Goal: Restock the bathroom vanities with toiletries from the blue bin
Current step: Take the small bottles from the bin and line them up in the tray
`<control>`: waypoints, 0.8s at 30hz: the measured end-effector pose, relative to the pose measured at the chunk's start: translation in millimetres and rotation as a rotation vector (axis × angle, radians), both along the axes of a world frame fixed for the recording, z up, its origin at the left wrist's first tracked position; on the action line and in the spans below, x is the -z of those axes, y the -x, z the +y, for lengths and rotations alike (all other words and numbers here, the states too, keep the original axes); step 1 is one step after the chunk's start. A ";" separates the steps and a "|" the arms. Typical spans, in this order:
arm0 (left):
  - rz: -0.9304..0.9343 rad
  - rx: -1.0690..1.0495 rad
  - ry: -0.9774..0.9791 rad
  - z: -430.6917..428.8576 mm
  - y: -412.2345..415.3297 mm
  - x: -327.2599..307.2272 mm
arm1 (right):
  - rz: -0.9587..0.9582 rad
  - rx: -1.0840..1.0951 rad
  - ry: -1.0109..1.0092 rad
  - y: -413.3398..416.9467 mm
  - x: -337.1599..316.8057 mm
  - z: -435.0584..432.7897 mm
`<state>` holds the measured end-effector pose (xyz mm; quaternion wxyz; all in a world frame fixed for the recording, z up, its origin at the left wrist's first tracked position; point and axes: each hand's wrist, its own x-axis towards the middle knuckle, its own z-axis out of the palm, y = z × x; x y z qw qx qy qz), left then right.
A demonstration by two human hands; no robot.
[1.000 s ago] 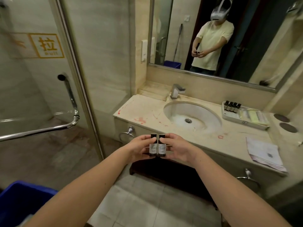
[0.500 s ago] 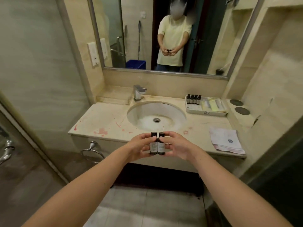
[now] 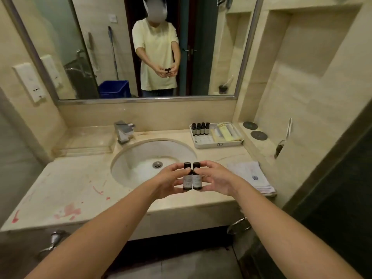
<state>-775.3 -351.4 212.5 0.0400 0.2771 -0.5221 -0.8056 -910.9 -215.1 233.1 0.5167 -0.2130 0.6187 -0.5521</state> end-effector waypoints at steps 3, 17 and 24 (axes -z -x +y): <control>0.009 0.047 0.018 -28.6 27.5 -5.0 | 0.014 0.058 0.011 22.1 -3.6 -21.5; 0.052 0.110 0.253 -114.8 115.1 -13.5 | 0.150 0.212 -0.023 91.1 -19.8 -88.9; 0.065 0.091 0.330 -142.1 167.7 -10.7 | 0.375 0.168 -0.094 145.8 -20.9 -120.3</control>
